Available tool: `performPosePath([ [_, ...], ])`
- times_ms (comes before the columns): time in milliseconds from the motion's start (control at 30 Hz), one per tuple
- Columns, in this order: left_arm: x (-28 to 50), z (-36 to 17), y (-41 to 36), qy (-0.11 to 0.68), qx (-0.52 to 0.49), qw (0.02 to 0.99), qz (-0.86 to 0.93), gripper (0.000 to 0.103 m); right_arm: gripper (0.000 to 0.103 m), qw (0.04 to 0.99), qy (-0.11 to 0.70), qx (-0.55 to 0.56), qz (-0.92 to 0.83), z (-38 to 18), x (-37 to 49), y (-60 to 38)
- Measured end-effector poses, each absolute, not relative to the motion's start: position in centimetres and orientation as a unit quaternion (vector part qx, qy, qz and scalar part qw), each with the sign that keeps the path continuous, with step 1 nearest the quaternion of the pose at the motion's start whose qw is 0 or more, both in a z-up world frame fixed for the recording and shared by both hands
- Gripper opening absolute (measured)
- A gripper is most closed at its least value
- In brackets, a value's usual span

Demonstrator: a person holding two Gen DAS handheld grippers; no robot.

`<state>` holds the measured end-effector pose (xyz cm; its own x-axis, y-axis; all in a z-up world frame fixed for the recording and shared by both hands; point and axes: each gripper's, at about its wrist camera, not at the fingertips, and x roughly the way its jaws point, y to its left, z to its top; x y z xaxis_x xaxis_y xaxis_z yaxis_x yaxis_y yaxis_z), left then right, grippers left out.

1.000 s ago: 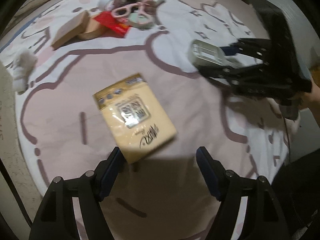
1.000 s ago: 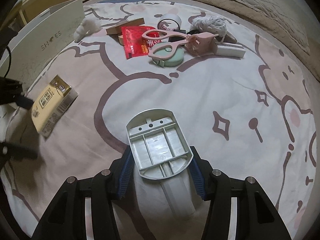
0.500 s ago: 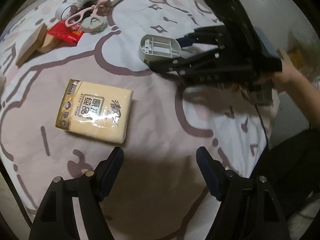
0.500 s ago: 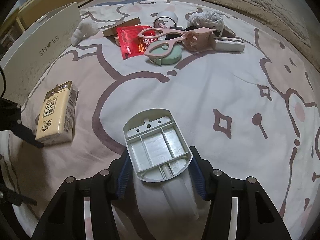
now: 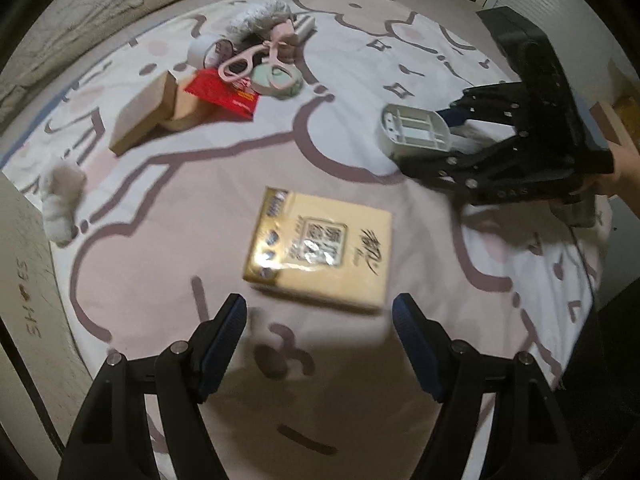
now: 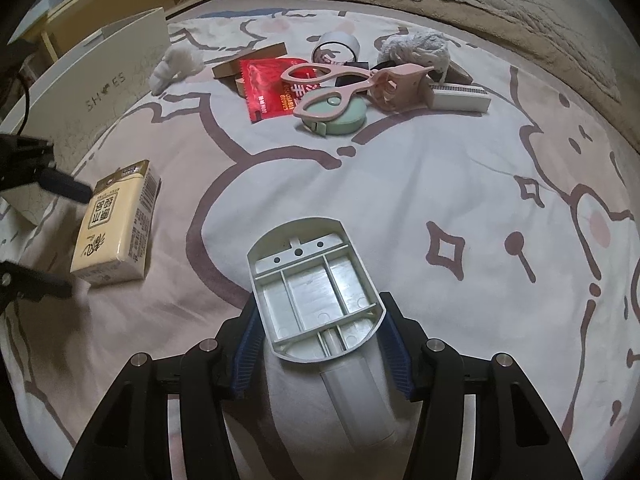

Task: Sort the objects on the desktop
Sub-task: 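Lift the pale green holder with the right gripper while the left holds the tissue pack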

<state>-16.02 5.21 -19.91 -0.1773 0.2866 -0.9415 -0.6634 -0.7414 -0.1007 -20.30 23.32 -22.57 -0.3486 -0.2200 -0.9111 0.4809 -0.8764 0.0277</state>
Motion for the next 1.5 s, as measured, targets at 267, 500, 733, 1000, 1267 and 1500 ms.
performPosePath([
  [267,-17.0,-21.1,6.7,0.198,-0.55,0.309,0.75,0.076,0.056,0.226,0.142,0.51,-0.818,-22.3,-19.2,23.8],
  [500,-17.8,-21.9,7.1,0.201,-0.555,0.294,0.752,0.079,0.052,0.229,0.153,0.504,-0.818,-22.2,-18.9,23.5],
  [733,-18.5,-22.0,7.8,0.193,-0.55,0.285,0.76,0.078,0.051,0.221,0.156,0.501,-0.822,-22.2,-18.7,23.2],
  [1000,-18.6,-22.0,8.3,0.198,-0.554,0.265,0.764,0.075,0.051,0.213,0.152,0.51,-0.819,-22.0,-18.9,22.9],
  [1267,-18.9,-21.0,8.4,0.194,-0.542,0.251,0.778,0.074,0.05,0.206,0.149,0.511,-0.821,-20.7,-18.9,22.0],
  [1500,-18.7,-17.8,6.3,0.175,-0.52,0.248,0.798,0.075,0.05,0.197,0.134,0.505,-0.83,-18.3,-19.5,21.3],
])
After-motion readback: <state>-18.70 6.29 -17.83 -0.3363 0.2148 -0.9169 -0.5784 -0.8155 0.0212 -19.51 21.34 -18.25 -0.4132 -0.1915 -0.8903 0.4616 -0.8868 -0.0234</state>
